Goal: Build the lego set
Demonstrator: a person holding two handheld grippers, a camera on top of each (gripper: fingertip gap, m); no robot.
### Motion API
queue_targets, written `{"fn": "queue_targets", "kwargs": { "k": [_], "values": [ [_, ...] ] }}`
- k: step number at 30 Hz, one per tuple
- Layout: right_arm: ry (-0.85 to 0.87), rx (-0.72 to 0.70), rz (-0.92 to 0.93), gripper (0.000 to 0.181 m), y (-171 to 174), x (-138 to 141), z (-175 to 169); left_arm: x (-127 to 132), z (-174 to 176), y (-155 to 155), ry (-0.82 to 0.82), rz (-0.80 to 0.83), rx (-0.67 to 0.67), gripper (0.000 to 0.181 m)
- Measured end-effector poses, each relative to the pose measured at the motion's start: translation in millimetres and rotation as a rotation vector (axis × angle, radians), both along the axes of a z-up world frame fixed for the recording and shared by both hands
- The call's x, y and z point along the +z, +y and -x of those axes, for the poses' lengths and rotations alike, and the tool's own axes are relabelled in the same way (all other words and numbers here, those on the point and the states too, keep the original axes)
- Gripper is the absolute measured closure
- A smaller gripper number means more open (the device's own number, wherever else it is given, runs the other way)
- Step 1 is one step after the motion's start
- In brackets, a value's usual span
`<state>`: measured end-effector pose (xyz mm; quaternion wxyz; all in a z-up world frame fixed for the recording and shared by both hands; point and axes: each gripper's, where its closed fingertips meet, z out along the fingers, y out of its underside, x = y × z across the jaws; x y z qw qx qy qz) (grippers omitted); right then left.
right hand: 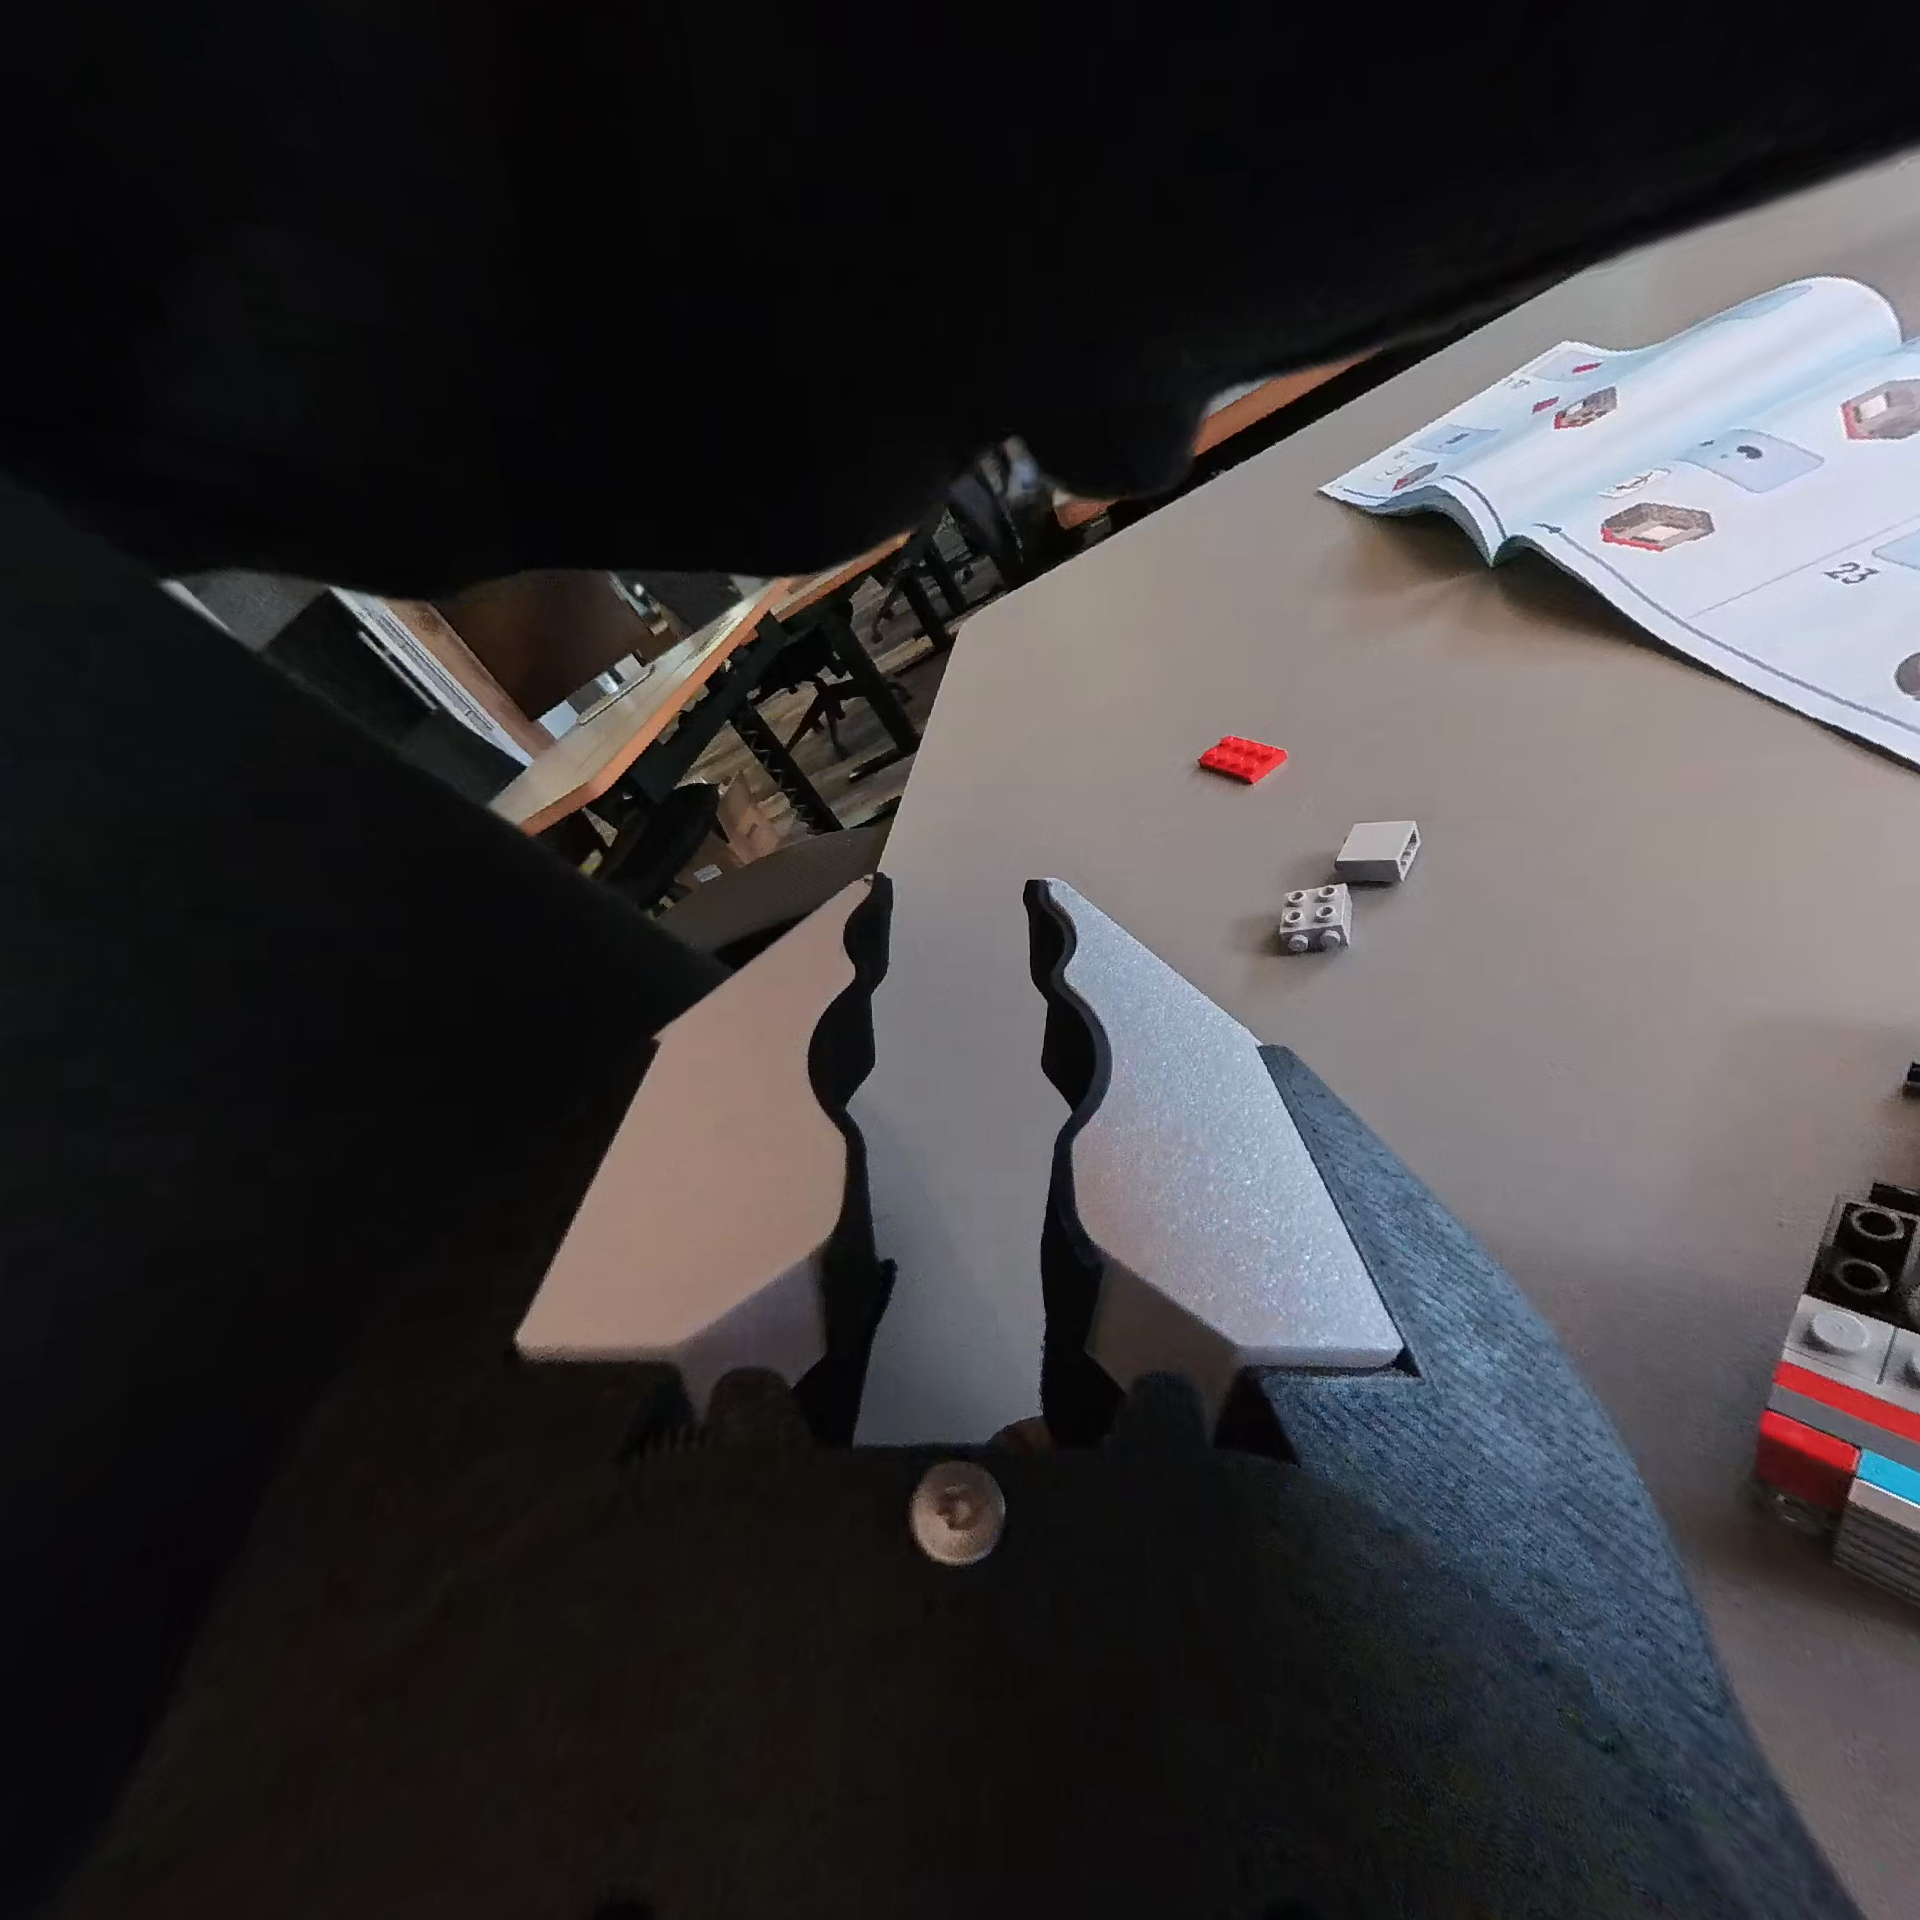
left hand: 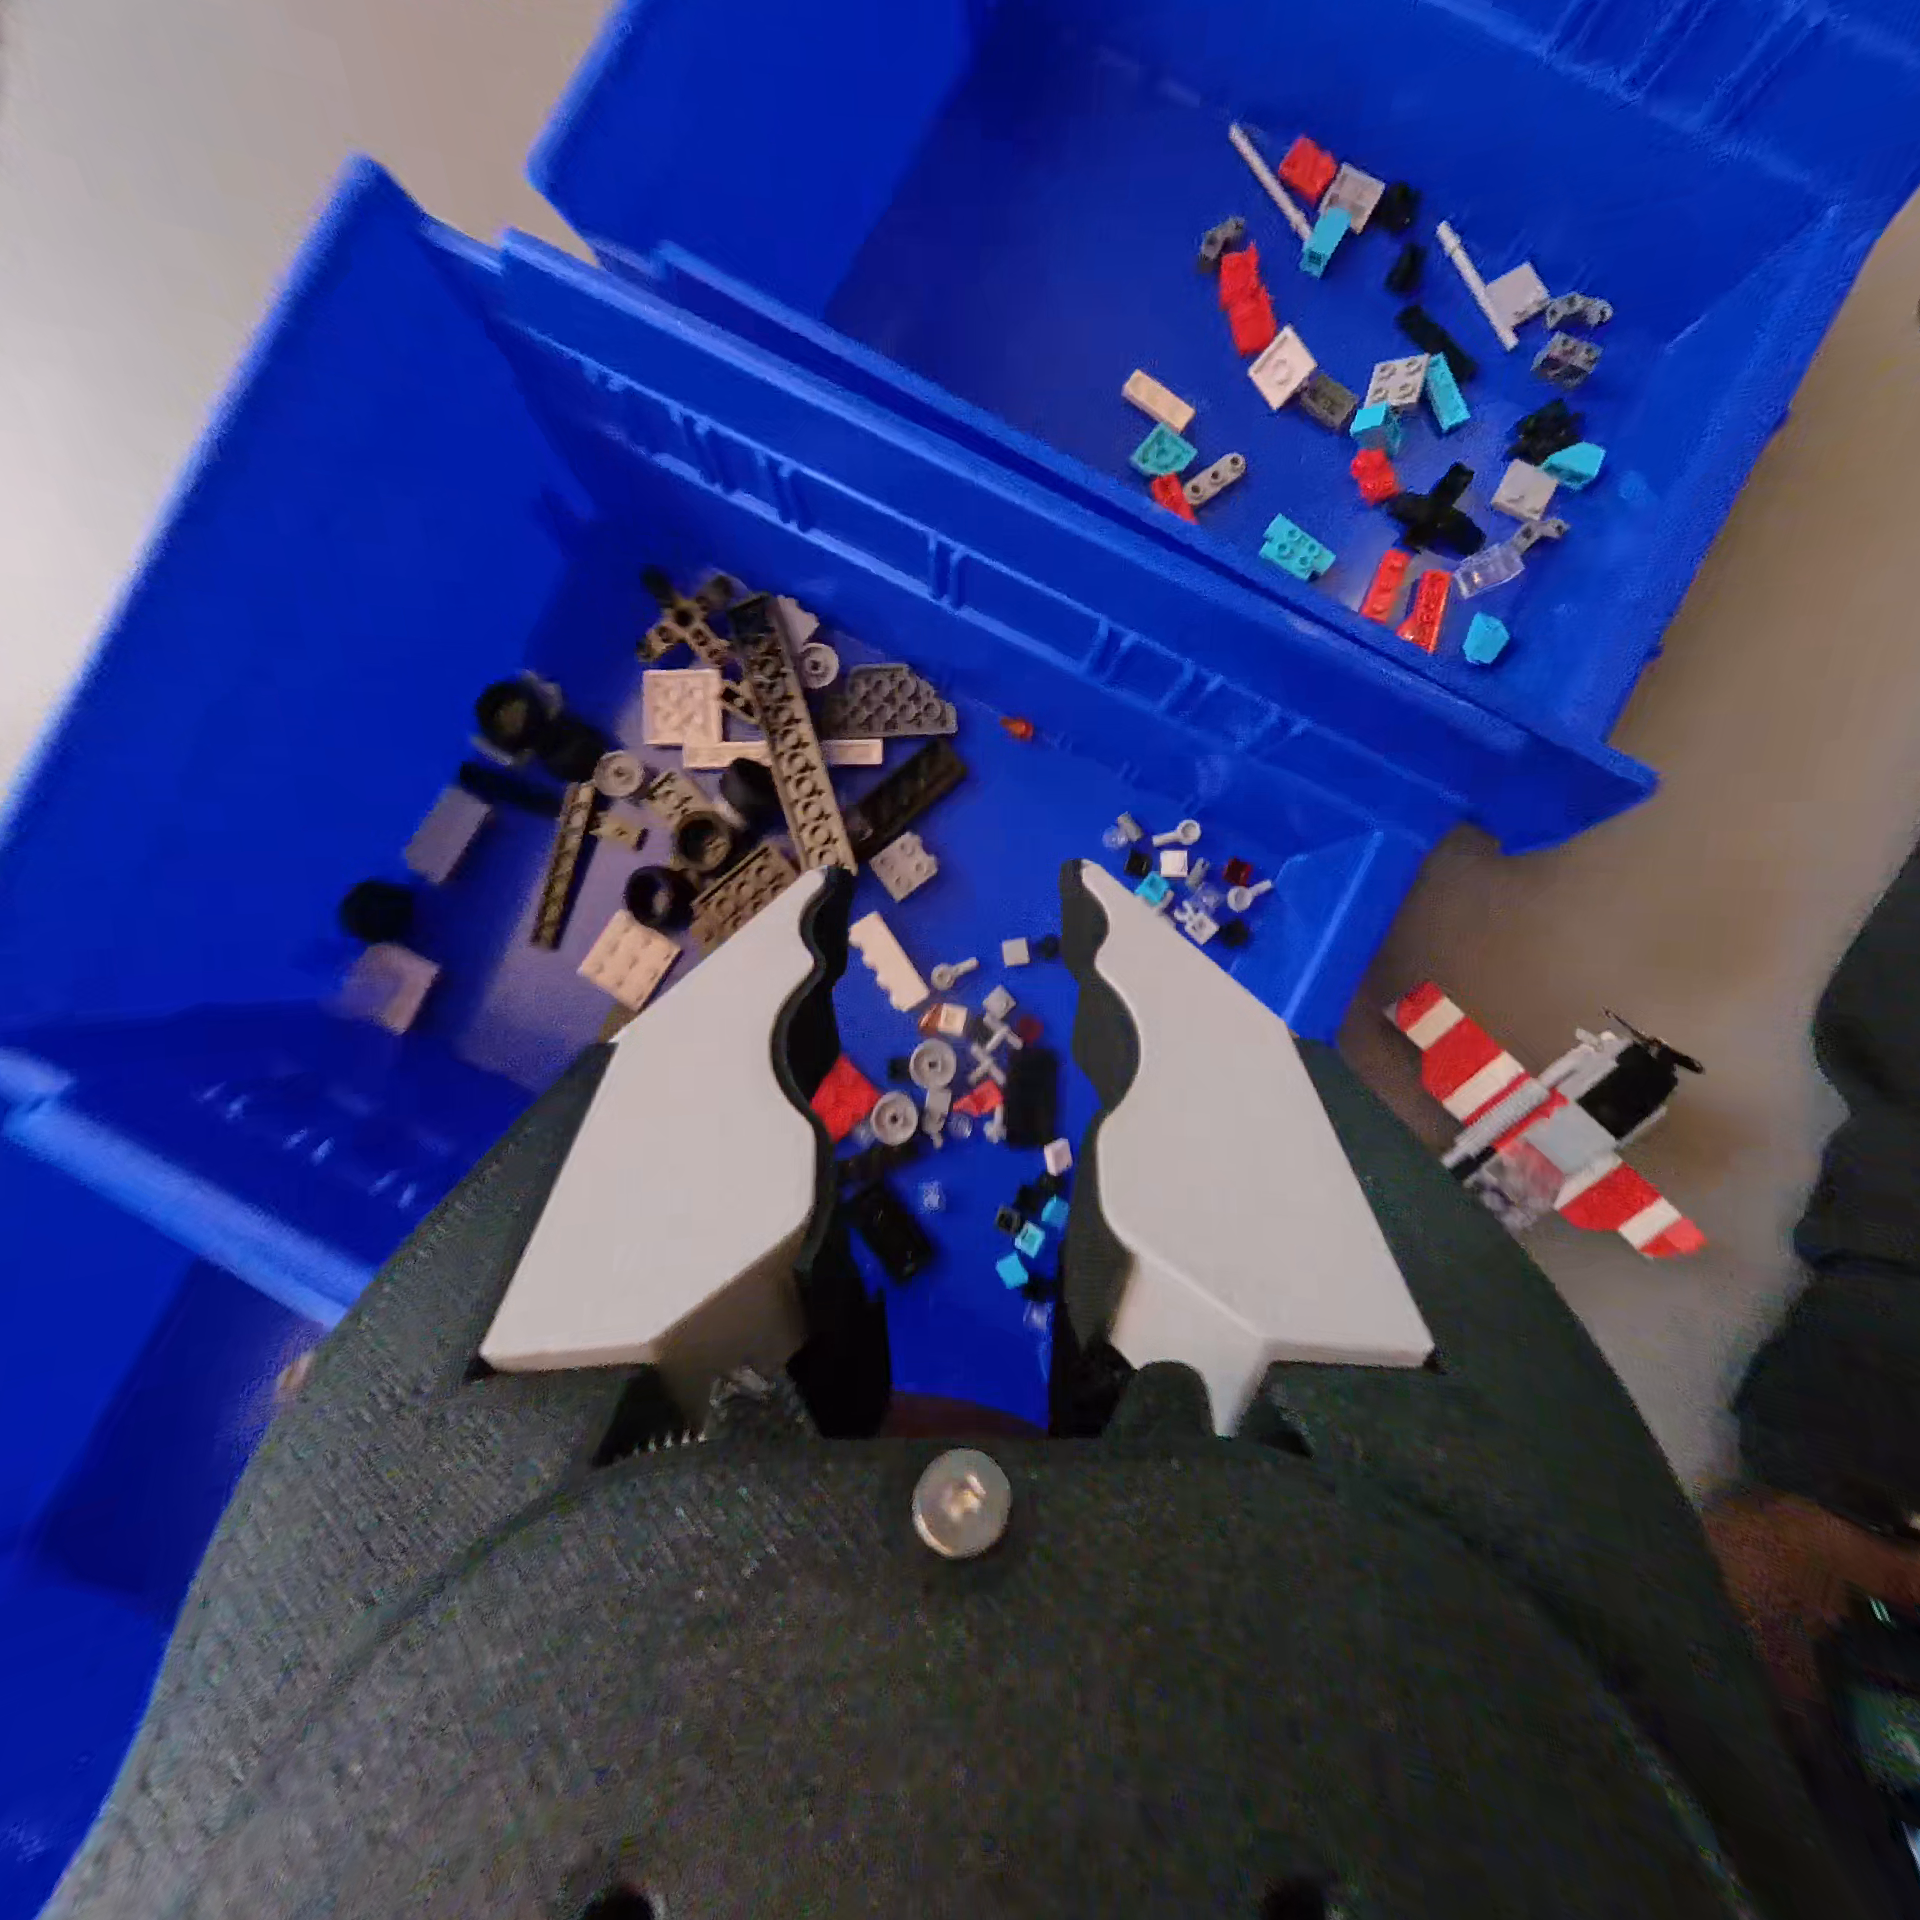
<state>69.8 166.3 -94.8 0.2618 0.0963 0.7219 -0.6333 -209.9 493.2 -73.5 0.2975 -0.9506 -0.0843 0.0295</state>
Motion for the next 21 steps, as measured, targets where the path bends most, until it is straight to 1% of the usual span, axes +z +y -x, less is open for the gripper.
{"fn": "queue_targets", "kwargs": {
  "k": [3,6,15,21],
  "values": [
    [-0.011,0.002,0.006,0.155,1,1,1,-21,4,11,-0.020,0.039,-0.021,0.138],
    [-0.031,0.006,0.013,0.154,2,2,2,-26,5,8,-0.036,0.035,-0.026,0.138],
    [-0.081,0.011,0.016,0.154,2,2,7,-9,22,-10,-0.001,0.028,-0.032,0.138],
    [-0.096,0.016,0.018,0.154,2,3,7,-13,21,-14,0.002,0.036,-0.044,0.138]
  ]
}}
